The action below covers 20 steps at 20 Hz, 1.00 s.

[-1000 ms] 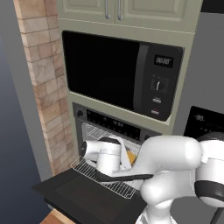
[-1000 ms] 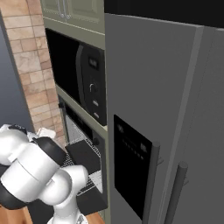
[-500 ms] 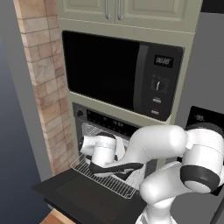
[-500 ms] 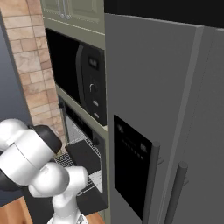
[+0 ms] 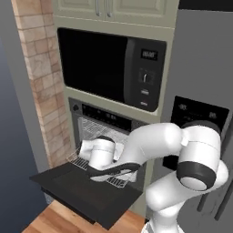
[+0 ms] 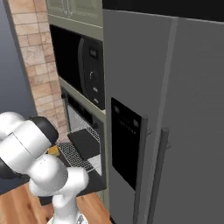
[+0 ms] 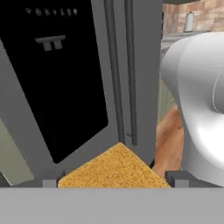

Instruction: Take the baked cake out of the oven and place it on the plate for cooling. Then close the oven door.

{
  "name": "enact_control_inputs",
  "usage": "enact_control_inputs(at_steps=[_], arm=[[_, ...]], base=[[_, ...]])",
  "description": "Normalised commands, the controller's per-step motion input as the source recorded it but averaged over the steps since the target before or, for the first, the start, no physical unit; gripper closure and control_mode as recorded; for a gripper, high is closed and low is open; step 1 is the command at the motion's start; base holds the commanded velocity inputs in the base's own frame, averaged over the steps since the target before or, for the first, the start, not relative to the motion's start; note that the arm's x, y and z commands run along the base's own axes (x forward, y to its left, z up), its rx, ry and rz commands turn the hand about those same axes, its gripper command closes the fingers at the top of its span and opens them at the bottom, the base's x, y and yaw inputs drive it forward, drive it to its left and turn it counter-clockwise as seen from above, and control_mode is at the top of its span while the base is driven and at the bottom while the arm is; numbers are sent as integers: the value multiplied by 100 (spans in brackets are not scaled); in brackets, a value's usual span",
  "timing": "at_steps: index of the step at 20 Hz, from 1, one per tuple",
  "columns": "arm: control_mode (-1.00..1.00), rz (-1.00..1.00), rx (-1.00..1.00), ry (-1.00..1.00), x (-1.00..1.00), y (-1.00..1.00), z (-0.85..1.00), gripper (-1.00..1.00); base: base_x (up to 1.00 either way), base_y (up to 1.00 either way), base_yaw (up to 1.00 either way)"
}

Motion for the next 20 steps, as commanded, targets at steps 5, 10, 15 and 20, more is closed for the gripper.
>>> enact_control_inputs(at_steps=[5,10,15,20], arm=[[100,0,0,0,0,0,0,100],[100,0,0,0,0,0,0,100],[100,0,0,0,0,0,0,100],[100,0,0,0,0,0,0,100]], base=[[-100,-34,-18],[-89,-23,-47],[-69,-25,-55],[-48,-65,-49]])
